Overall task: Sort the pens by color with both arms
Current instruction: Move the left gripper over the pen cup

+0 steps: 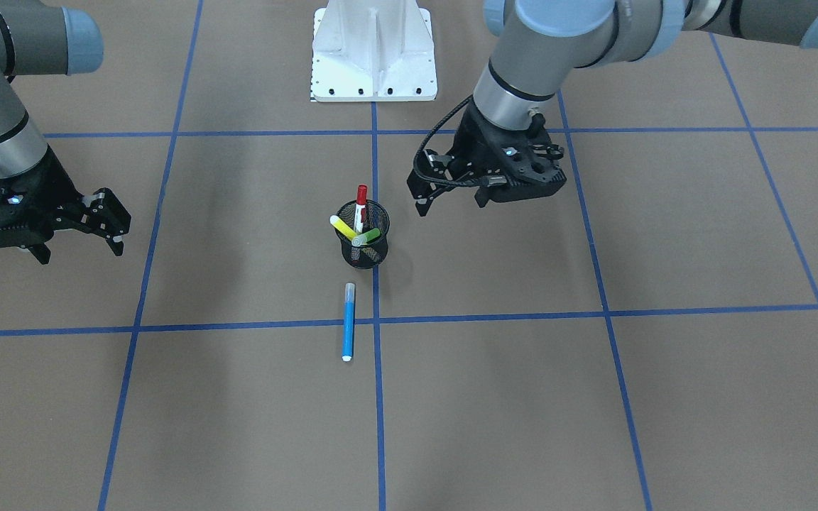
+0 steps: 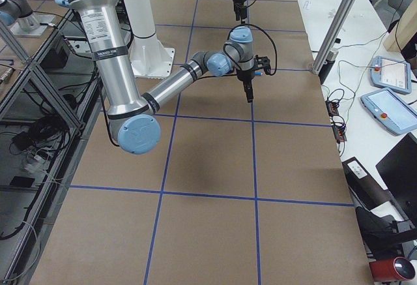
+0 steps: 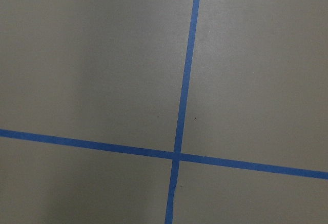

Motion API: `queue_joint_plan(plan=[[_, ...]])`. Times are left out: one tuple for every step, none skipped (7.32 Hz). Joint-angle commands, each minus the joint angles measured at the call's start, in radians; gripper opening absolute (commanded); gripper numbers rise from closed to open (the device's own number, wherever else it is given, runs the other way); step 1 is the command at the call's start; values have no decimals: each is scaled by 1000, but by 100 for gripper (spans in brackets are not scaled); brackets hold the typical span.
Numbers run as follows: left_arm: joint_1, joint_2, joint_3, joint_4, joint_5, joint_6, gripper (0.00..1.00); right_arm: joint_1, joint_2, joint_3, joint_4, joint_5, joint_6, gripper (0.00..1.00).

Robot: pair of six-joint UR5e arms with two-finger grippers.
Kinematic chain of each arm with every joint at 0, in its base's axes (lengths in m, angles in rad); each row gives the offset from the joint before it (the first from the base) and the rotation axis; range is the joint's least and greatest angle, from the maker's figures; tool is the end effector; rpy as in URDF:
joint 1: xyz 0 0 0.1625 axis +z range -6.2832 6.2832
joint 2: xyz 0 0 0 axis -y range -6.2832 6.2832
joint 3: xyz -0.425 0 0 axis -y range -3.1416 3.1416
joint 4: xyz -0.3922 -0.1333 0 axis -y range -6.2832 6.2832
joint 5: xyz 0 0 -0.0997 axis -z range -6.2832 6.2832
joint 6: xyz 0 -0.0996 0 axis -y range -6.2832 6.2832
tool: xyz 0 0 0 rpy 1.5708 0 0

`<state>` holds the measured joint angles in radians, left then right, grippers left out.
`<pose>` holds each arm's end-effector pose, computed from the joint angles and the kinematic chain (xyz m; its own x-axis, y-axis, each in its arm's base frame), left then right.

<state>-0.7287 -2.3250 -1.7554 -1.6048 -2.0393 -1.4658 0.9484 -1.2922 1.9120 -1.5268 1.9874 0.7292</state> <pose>0.4278 -0.5002 0.1234 0.4508 -0.2770 -0.8486 0.2700 0.9484 -0.1662 -0.2572 -0.5180 0.3536 0.7516 -0.1222 0.6482 -0.0558 0.9674 0.2471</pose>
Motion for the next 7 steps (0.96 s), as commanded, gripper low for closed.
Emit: queue_joint_plan(plan=[[89, -45, 53, -13, 92, -56, 100, 0, 1, -1, -3, 4, -1, 100], [138, -45, 62, -36, 138, -80, 99, -2, 1, -4, -3, 4, -1, 100], [173, -47, 68, -55, 175, -117, 99, -2, -1, -4, -3, 4, -1, 100], [221, -47, 73, -60, 220, -139, 97, 0, -1, -5, -3, 4, -1, 100], [254, -50, 79, -58, 244, -148, 92, -2, -1, -7, -3, 5, -1, 100], [279, -51, 79, -58, 269, -165, 85, -2, -1, -8, -3, 5, -1, 100], [294, -50, 79, -58, 283, -168, 79, -2, -1, -11, -3, 5, -1, 100]])
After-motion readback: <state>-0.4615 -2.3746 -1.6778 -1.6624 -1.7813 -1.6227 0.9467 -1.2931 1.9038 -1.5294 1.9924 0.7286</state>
